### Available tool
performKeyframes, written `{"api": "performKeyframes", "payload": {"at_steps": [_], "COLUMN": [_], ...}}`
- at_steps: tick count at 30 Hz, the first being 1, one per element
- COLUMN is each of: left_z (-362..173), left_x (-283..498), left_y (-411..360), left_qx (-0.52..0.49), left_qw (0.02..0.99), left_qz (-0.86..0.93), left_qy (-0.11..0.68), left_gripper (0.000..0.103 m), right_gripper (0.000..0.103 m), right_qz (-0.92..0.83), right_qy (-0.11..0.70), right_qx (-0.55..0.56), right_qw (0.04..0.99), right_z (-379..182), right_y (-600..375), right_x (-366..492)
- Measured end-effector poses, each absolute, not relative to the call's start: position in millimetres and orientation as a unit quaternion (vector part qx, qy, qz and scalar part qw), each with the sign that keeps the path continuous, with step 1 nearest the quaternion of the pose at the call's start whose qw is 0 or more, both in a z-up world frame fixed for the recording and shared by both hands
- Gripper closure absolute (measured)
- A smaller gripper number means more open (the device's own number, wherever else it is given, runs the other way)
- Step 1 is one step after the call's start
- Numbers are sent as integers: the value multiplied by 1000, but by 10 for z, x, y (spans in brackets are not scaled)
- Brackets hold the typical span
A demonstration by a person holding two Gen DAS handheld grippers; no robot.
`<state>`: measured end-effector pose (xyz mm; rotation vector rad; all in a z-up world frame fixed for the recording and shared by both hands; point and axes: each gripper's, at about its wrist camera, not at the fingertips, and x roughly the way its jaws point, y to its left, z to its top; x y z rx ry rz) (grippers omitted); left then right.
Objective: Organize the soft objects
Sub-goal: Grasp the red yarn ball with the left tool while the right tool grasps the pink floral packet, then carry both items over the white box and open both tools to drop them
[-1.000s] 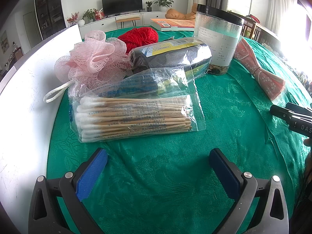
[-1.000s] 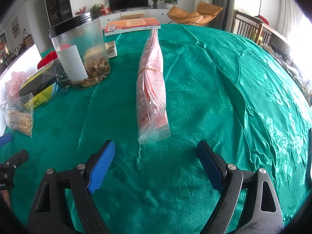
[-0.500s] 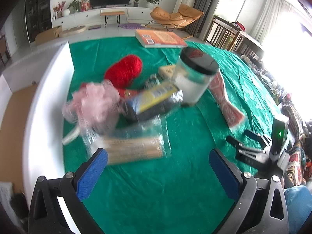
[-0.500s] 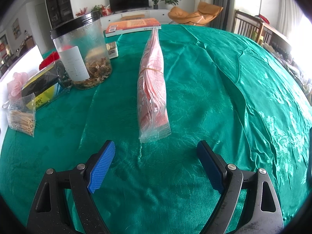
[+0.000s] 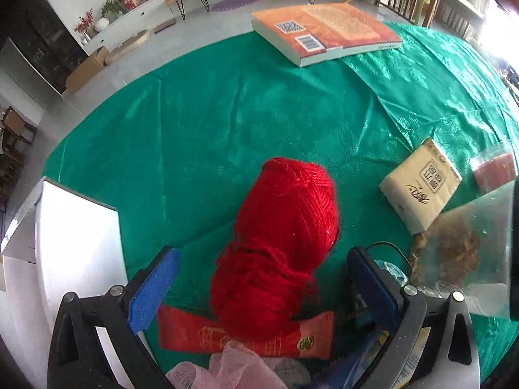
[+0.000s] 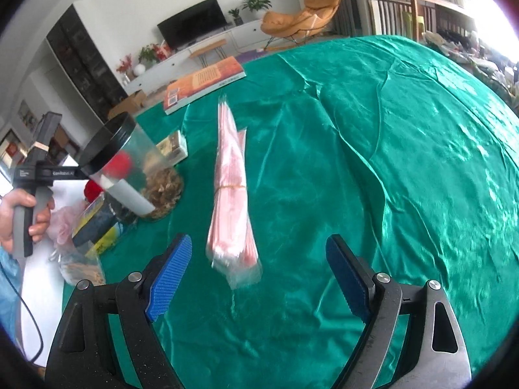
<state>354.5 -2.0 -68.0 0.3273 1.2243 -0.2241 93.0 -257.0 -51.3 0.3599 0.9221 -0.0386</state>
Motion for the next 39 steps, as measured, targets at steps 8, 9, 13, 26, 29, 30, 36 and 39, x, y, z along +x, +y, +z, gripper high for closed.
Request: {"api": "performKeyframes", "payload": {"at_steps": [8, 9, 13, 26, 29, 30, 36, 39], "left_z": [-583, -480, 68, 877, 824, 782, 756, 786], "left_x": [3586, 3572, 3396, 1467, 1104, 992, 651, 451], "left_y": [232, 324, 772, 2903, 3244, 3327, 3134, 2650], "left_qx": [66, 40, -53, -67, -63, -71, -117, -111], "left_qw": [802, 807, 830, 876, 870, 871, 892, 912], "left_qz": [-116, -121, -143, 42, 123, 138, 90, -3], "left_qy": [582, 577, 536, 475, 474, 466, 426, 395], "left_gripper": [58, 58, 58, 51, 11, 4, 4, 4], "right_gripper": [76, 76, 76, 76, 67, 57, 19, 19], "right_qz": [13, 6, -3, 328, 407, 428, 377, 272], "right_qy": [529, 526, 466, 435, 441, 442, 436, 413], "right_qx": [114, 127, 126, 152, 184, 198, 175, 107], "right_qw": [841, 841, 876, 825, 778, 763, 798, 863], "right_z": [-790, -751, -188, 973, 918, 882, 627, 326], "right_y": [-2301, -2346, -2391, 167, 838, 973, 651, -4], "right_x": [1769, 1773, 1629, 1051, 907, 884, 738, 707]}}
